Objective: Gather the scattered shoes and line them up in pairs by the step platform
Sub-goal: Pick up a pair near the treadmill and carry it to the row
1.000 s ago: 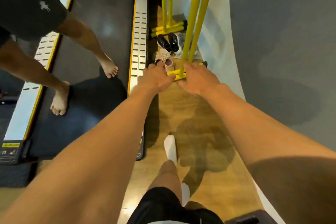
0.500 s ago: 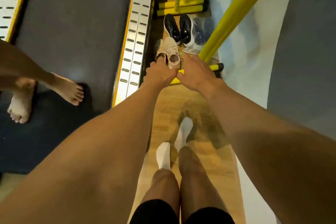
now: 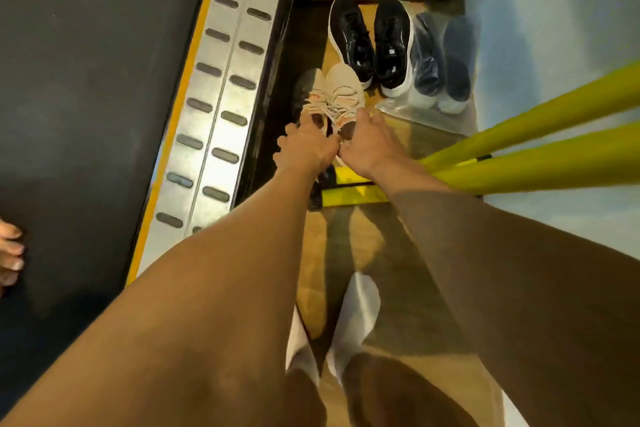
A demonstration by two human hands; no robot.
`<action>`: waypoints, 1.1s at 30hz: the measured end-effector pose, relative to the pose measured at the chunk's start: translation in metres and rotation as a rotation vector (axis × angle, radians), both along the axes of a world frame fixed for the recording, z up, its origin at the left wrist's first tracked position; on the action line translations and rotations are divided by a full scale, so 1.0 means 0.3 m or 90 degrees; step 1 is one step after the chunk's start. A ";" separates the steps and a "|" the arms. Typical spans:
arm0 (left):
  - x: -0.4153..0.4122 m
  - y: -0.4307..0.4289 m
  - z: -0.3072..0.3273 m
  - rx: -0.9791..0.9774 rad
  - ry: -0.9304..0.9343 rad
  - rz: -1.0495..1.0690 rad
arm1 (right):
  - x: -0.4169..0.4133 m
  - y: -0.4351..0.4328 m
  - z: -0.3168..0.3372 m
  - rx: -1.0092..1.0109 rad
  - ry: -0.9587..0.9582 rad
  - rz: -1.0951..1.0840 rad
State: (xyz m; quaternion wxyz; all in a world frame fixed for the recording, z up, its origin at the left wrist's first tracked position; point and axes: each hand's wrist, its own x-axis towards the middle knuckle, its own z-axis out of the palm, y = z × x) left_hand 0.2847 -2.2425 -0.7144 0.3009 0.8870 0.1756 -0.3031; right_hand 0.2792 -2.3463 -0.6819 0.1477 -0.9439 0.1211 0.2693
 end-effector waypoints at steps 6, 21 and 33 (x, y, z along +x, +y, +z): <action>0.167 -0.018 -0.417 0.016 -0.030 0.035 | 0.171 -0.017 -0.425 -0.041 0.017 -0.057; 0.196 -0.109 -0.746 0.030 -0.100 0.189 | 0.230 -0.016 -0.786 -0.029 -0.147 -0.222; 0.191 -0.065 -0.507 -0.049 -0.128 0.220 | 0.239 -0.054 -0.543 -0.089 -0.198 -0.149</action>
